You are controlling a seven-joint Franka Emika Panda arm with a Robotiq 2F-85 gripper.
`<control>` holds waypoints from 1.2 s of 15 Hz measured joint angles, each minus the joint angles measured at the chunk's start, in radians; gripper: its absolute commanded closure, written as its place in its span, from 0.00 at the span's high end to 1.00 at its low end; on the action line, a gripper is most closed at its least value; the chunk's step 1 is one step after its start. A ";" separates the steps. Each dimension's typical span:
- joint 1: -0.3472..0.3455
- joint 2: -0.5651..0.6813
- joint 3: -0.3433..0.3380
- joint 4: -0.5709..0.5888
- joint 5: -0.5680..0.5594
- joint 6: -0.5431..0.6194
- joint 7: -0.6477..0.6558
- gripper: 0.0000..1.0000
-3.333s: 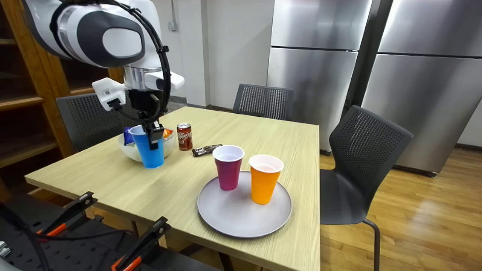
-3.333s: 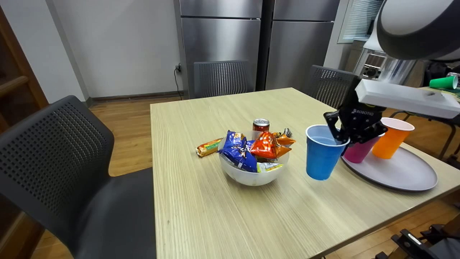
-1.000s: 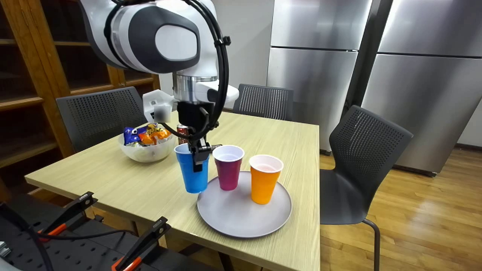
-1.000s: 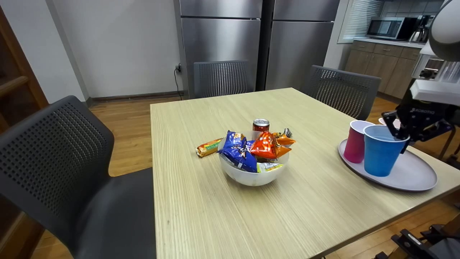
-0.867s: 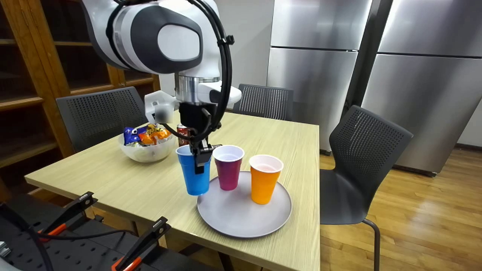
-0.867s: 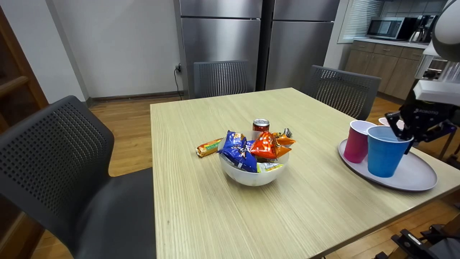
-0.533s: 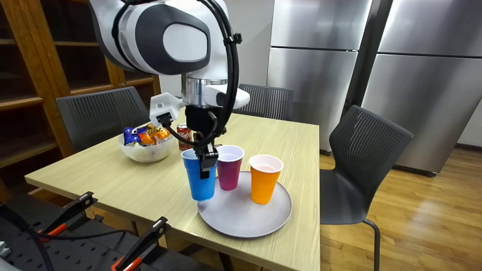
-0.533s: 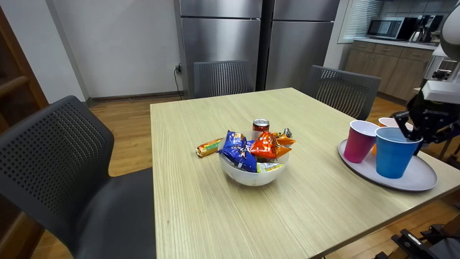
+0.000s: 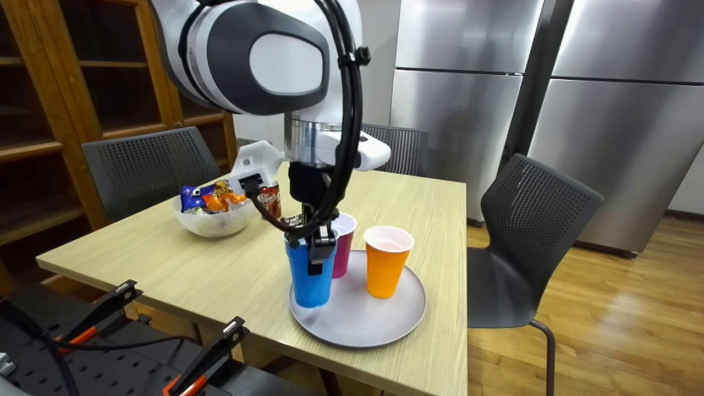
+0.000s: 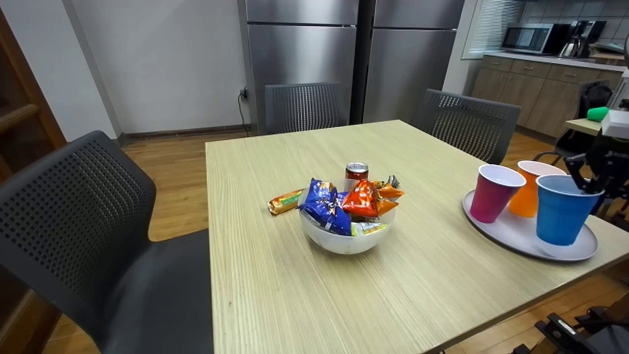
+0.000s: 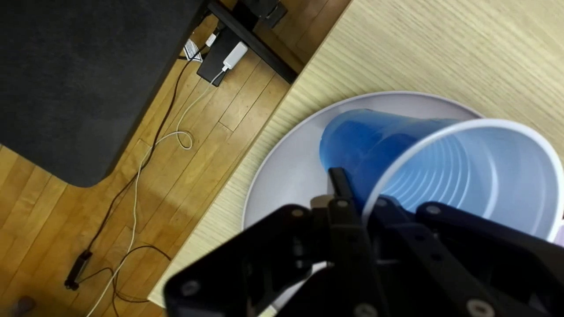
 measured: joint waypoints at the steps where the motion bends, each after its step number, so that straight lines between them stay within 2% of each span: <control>1: -0.009 0.000 -0.007 0.000 0.002 0.000 -0.001 0.00; 7: -0.046 0.001 -0.035 0.000 0.070 0.002 -0.031 0.00; 12: -0.050 0.004 -0.035 0.000 0.239 0.011 -0.148 0.00; 18: -0.050 0.052 -0.037 0.000 0.351 0.059 -0.216 0.00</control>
